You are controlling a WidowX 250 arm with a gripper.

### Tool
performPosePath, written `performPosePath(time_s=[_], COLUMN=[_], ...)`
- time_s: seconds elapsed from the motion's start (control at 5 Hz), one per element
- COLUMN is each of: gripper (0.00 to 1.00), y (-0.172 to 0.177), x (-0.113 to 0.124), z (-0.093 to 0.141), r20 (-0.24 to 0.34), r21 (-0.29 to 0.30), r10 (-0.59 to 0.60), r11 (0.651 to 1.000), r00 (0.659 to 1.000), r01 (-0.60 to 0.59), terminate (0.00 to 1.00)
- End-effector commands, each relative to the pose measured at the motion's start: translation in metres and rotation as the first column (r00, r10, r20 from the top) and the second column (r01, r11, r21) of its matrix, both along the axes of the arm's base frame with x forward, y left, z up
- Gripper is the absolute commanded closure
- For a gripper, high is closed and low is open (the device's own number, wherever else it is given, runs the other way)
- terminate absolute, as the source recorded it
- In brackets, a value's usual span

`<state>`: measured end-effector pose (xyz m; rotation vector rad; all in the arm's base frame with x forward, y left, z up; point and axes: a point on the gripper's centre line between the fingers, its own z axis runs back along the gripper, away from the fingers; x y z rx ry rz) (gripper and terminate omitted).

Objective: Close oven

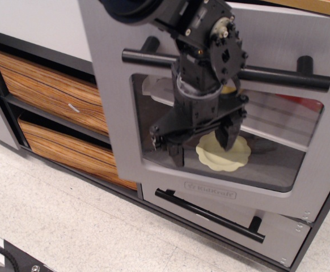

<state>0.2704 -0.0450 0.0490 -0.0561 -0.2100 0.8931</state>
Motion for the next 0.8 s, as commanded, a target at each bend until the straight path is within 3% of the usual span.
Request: performPosePath(time_s=[0.0,0.2,0.6], gripper=[0.0,0.0,0.0], y=[0.018,0.02,0.026], x=[0.032,0.028,-0.008], z=[0.029,0.037,0.039], r20=[0.072,0.094,0.081], r21=[-0.01,-0.023,-0.02], r10=[0.027,0.014,-0.059], r11=[1.0,1.0,0.998], r00=[0.997,0.995,0.995], r01=[-0.026,-0.012,0.061], terminate=[0.0,0.0,0.0])
